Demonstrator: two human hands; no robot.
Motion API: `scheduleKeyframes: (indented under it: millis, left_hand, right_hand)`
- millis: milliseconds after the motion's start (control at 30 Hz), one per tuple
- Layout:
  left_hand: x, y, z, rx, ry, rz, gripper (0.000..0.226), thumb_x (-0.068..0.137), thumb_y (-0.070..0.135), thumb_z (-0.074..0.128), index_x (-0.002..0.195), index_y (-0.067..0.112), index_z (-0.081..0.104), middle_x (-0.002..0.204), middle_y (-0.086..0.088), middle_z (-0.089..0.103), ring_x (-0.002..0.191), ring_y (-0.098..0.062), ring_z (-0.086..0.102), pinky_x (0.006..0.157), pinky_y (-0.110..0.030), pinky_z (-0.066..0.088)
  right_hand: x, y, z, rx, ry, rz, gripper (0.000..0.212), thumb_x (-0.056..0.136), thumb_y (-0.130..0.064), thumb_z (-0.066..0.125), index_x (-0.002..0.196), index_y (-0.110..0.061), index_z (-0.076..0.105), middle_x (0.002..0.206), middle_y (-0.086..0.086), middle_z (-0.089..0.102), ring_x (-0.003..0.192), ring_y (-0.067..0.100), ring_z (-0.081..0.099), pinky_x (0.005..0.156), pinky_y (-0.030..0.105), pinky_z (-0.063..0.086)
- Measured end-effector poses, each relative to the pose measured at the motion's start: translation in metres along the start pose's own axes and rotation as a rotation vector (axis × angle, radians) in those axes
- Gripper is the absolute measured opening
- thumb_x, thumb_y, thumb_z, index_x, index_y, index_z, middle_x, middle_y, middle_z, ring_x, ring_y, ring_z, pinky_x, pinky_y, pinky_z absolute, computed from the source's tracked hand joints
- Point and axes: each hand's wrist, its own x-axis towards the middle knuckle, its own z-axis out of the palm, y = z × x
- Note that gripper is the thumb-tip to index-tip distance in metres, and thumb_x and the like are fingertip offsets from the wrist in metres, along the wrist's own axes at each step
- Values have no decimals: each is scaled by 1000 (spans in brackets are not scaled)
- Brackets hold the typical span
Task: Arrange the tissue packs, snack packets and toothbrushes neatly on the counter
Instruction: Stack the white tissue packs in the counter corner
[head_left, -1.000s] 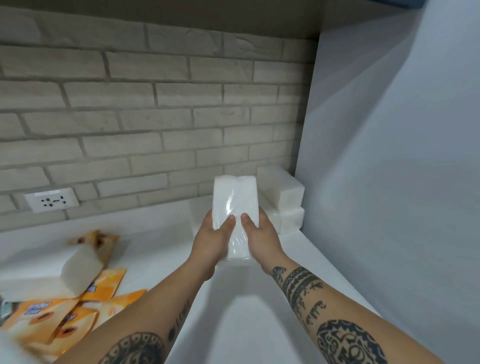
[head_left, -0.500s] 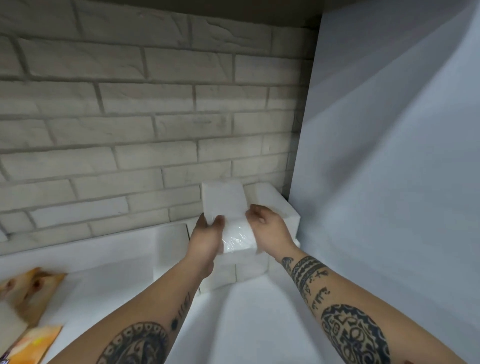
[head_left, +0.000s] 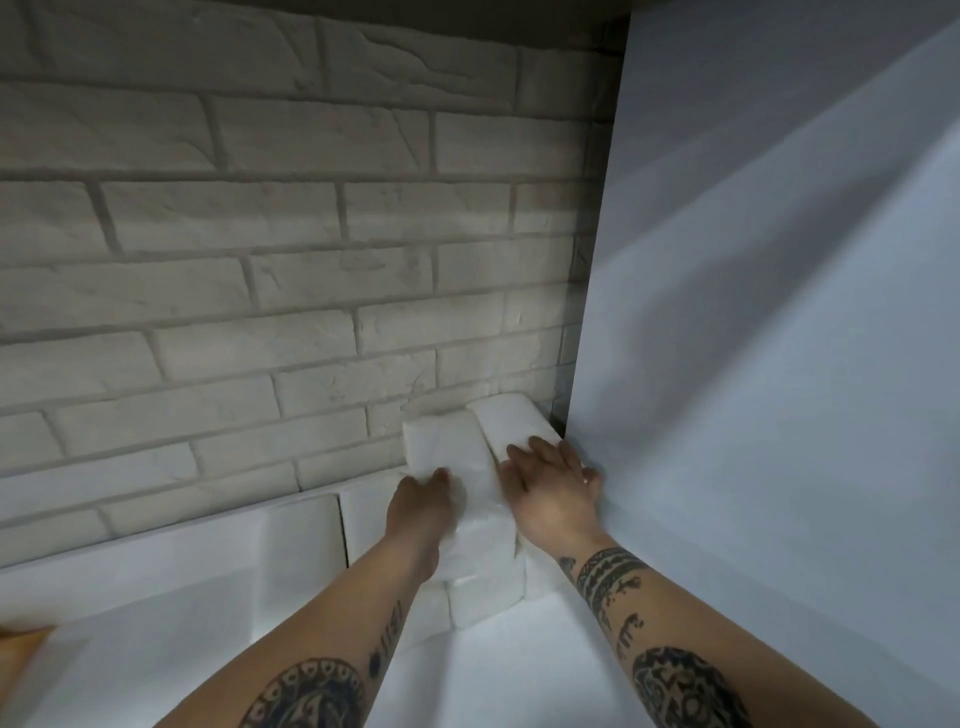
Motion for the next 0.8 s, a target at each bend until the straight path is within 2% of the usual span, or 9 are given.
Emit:
scheduleKeyframes:
  millis: [67, 133, 233, 333, 400, 467, 533, 633, 800]
  left_hand:
    - [8, 3, 8, 21, 19, -19, 52, 97, 47, 55, 122, 3, 65, 104, -14, 73, 76, -25, 68, 57, -27, 47]
    - [14, 5, 14, 43, 35, -31, 58, 95, 52, 56, 127, 4, 62, 110, -12, 71, 88, -29, 69, 68, -32, 54]
    - [22, 7, 20, 70, 43, -35, 64, 95, 56, 57, 134, 5, 60, 120, -12, 69, 100, -32, 67, 86, -39, 57]
    - [25, 11, 23, 67, 37, -61, 60, 95, 53, 58, 132, 5, 61, 112, -10, 67, 93, -29, 66, 75, -33, 53]
    - [25, 12, 25, 59, 44, -69, 57, 95, 51, 58, 129, 5, 61, 100, -7, 65, 84, -25, 63, 66, -30, 46]
    - [24, 13, 24, 28, 42, -82, 56, 96, 49, 58, 132, 7, 59, 94, -4, 62, 83, -23, 61, 65, -30, 45]
    - [24, 10, 23, 15, 42, -90, 64, 95, 51, 59, 142, 8, 53, 112, -8, 65, 95, -29, 63, 76, -33, 49]
    - [20, 9, 21, 21, 58, -100, 80, 93, 56, 59, 155, 10, 38, 140, -14, 57, 116, -36, 59, 98, -42, 50]
    - [10, 9, 19, 31, 81, -90, 85, 89, 60, 57, 155, 13, 32, 144, -14, 53, 124, -38, 55, 108, -50, 46]
  right_hand:
    - [0, 3, 1, -2, 22, -7, 43, 104, -51, 38, 143, -43, 52, 161, -13, 35, 153, 19, 17, 116, 48, 13]
    - [1, 5, 3, 10, 18, 4, 46, 102, -57, 38, 144, -43, 51, 161, -15, 33, 154, 18, 14, 118, 53, 7]
    - [2, 7, 5, 48, -25, 23, 65, 93, -76, 37, 148, -43, 45, 163, -17, 26, 156, 19, 1, 119, 63, -7]
    - [3, 8, 7, 54, -45, 20, 76, 87, -83, 37, 151, -43, 41, 165, -16, 22, 157, 21, -5, 119, 63, -9]
    - [4, 8, 7, 44, -44, 15, 76, 87, -83, 36, 151, -44, 41, 165, -15, 21, 157, 21, -4, 119, 63, -8]
    - [4, 8, 8, 33, -46, 11, 74, 88, -82, 36, 151, -44, 41, 164, -14, 22, 156, 22, -2, 119, 63, -6]
    - [4, 9, 8, 11, -53, -5, 74, 87, -82, 37, 150, -43, 42, 163, -14, 24, 156, 23, 2, 119, 63, -2]
    - [4, 9, 6, -14, -57, -33, 74, 87, -82, 39, 149, -42, 43, 163, -14, 27, 155, 23, 8, 119, 63, 5]
    - [2, 9, 6, -25, -79, -41, 73, 88, -80, 37, 149, -42, 42, 164, -15, 25, 156, 21, 5, 119, 66, -2]
